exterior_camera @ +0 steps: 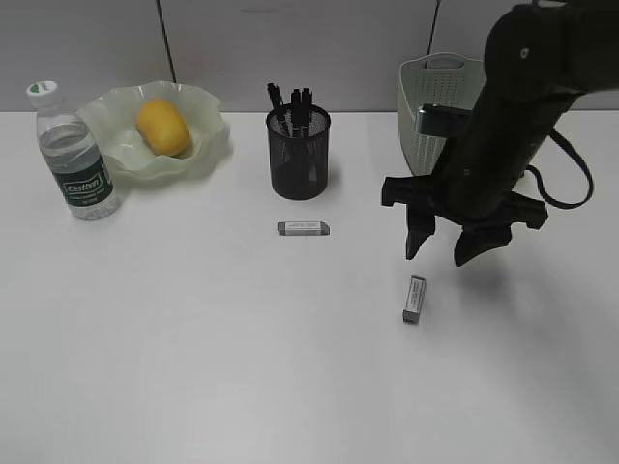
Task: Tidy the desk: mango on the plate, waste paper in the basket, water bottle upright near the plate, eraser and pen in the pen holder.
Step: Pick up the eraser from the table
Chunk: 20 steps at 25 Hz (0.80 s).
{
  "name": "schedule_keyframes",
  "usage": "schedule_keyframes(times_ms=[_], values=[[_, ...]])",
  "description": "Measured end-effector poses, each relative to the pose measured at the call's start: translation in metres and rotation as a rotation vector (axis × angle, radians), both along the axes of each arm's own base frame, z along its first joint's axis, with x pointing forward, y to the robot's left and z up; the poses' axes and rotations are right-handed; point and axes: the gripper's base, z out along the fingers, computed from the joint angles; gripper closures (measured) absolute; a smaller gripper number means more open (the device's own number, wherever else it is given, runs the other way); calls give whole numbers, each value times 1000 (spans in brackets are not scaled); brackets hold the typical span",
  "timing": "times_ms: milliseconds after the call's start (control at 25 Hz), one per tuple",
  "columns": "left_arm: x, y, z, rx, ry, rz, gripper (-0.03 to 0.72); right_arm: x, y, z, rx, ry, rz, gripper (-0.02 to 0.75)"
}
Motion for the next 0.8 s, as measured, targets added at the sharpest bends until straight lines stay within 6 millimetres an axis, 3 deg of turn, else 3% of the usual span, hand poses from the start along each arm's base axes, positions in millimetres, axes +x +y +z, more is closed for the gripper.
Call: schedule_keyframes(times_ms=[520,800], values=[[0,0,0,-1,0,-3,301,8,9,-50,-42,65,-115,284],[0,0,0,-1,0,-3,309,10,10,-63,-45,71,-123,316]])
